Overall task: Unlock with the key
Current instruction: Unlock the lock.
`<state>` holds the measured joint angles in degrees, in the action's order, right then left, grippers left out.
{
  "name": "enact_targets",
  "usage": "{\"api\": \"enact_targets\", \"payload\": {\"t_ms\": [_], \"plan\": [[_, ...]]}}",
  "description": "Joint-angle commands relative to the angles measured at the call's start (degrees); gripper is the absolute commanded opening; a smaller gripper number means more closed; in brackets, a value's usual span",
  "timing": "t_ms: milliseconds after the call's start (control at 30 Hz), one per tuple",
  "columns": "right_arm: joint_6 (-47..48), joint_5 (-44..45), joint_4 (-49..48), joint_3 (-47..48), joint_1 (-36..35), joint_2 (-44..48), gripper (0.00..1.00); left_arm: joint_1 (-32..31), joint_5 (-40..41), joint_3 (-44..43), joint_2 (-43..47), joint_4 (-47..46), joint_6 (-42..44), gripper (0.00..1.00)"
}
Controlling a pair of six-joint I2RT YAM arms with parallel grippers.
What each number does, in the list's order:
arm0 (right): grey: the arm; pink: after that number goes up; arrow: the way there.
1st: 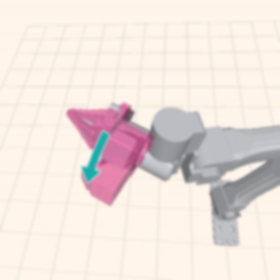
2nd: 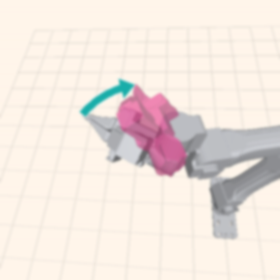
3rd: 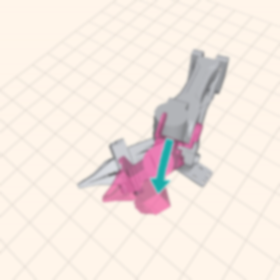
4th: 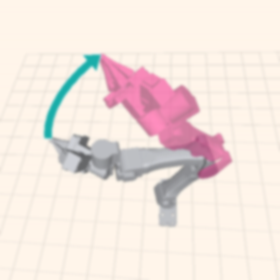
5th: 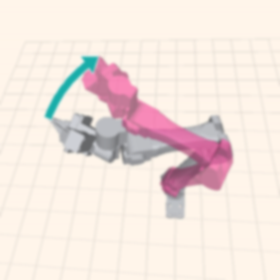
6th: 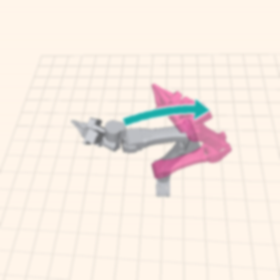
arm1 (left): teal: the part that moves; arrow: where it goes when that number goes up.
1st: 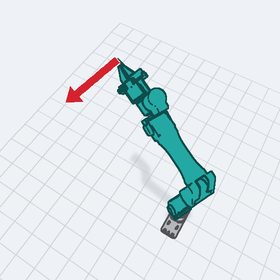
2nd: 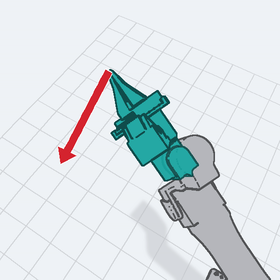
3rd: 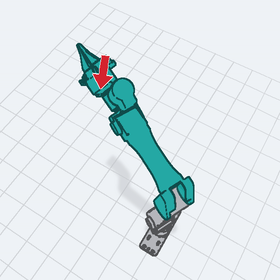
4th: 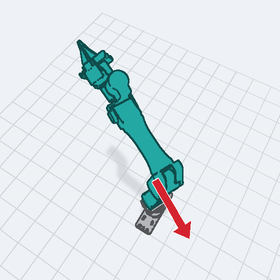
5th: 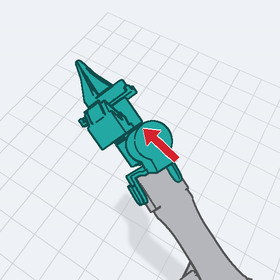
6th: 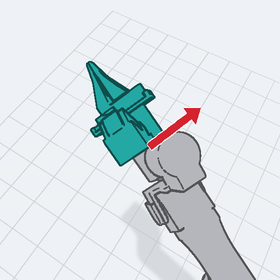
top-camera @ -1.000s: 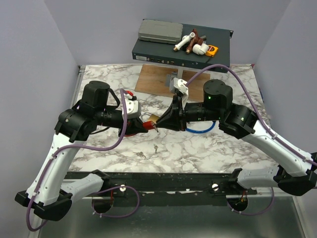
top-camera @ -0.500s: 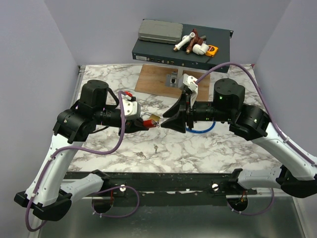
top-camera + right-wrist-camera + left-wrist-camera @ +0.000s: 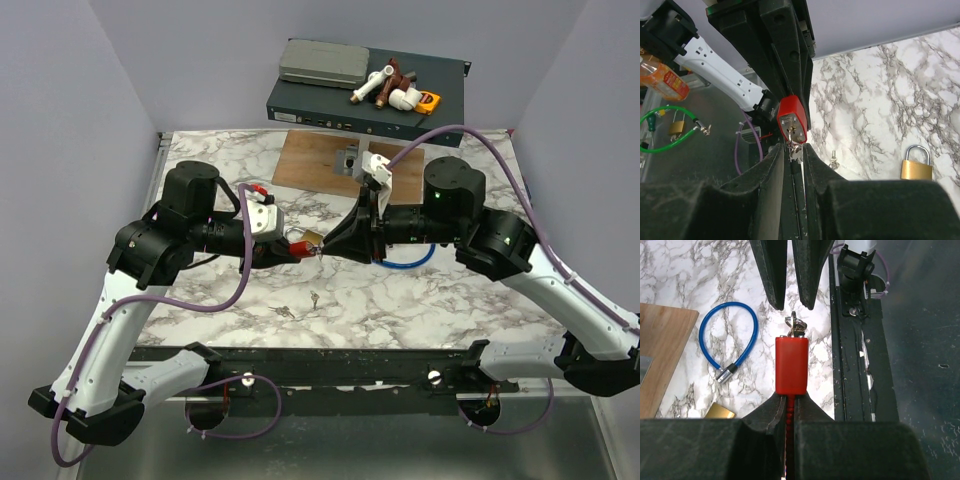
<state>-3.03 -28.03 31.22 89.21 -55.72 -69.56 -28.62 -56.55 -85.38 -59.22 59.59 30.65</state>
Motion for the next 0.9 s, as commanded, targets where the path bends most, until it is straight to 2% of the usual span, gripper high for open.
{"api": "enact_targets", "payload": {"t_ms": [0,100,233,533,867], "plan": [[-0.49,-3.21,-1.64,-0.21,-0.33,-0.64,0.24,-0.21,-1.28,-1.36,0.76,-1.3,0.7,0.0],[-0.89,-3.95,-2.41,-0.66,-0.32,-1.09,0.19,-0.21,-1.23,-1.44,0.78,-1.46,0.72,0.0],[-1.32,-4.49,-4.06,-1.44,-0.32,-1.06,0.01,-0.21,-1.28,-1.43,0.77,-1.5,0.53,0.0],[-2.48,-6.52,-7.23,-4.52,-0.31,-0.73,0.01,-0.2,-1.45,-1.38,1.04,-1.83,0.28,0.0],[-5.99,-12.97,-11.94,-7.18,-0.27,-3.8,0.01,-0.38,-2.72,-3.19,-0.83,-4.96,-3.25,0.0]]}}
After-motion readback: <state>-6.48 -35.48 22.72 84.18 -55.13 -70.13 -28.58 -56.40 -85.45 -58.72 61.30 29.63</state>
